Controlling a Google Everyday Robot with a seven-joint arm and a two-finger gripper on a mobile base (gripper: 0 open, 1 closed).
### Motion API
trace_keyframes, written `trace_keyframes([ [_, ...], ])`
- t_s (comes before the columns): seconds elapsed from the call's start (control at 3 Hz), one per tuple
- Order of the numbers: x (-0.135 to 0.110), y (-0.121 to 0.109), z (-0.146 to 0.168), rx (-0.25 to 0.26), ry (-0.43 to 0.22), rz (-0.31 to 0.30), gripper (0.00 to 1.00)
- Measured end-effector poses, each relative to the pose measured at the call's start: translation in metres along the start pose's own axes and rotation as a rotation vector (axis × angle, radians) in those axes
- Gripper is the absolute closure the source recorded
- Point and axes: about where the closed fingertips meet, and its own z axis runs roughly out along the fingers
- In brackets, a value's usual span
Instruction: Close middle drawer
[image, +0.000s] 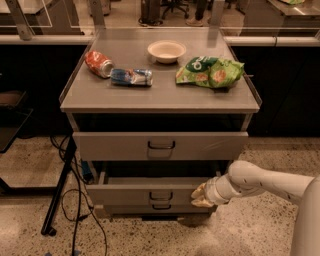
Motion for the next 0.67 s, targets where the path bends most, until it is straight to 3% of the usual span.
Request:
trace_keyframes([
  [0.33,-0.0002,0.0005,0.0007,-0.002,0.000,0.000,0.30],
  [0.67,-0.0002,0.0003,0.0008,-0.002,0.000,0.000,0.07],
])
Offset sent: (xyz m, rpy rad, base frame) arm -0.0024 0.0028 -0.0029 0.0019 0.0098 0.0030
